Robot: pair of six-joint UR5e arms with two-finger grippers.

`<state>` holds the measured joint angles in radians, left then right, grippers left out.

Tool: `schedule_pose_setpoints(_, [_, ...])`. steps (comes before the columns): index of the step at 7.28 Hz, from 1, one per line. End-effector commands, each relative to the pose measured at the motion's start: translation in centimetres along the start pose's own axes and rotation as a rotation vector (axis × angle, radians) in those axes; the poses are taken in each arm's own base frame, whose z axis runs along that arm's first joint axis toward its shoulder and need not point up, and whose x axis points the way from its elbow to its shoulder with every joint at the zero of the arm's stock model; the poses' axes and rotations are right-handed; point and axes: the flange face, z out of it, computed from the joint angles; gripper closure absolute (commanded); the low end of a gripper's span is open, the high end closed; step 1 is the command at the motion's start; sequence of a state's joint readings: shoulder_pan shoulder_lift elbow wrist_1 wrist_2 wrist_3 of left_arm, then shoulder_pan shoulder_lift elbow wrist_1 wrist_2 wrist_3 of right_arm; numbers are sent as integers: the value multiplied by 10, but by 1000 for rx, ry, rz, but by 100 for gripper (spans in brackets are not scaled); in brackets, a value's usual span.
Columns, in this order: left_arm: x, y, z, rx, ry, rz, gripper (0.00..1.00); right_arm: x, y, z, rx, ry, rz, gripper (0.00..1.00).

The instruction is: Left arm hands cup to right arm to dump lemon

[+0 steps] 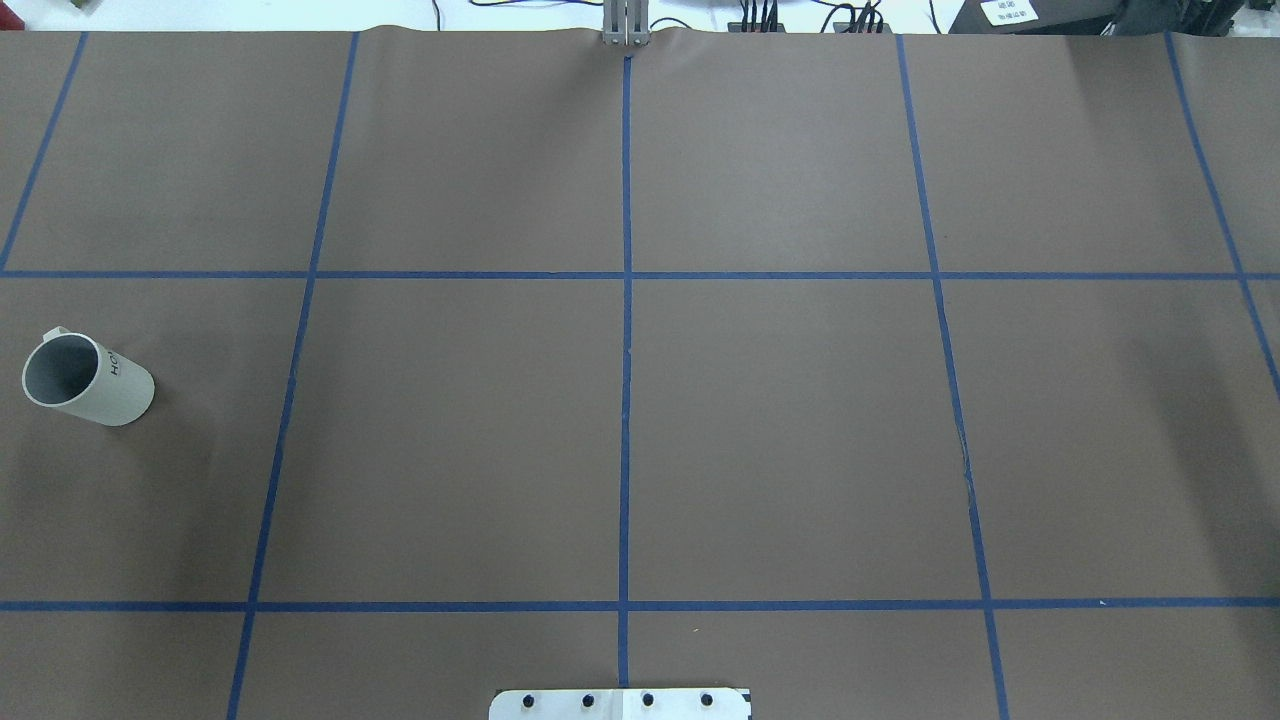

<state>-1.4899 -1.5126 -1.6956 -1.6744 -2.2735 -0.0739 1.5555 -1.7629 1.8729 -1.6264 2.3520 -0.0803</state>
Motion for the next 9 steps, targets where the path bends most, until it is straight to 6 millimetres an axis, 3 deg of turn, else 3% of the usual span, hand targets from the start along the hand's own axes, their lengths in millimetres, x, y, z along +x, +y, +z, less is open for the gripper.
schedule_pose_setpoints(1, [3, 1, -1, -6, 23, 62, 0, 4, -3, 4, 3, -4, 22, 0])
schedule_pose_setpoints(9, [3, -5, 0, -6, 21, 61, 0, 7, -1, 9, -7, -19, 33, 0])
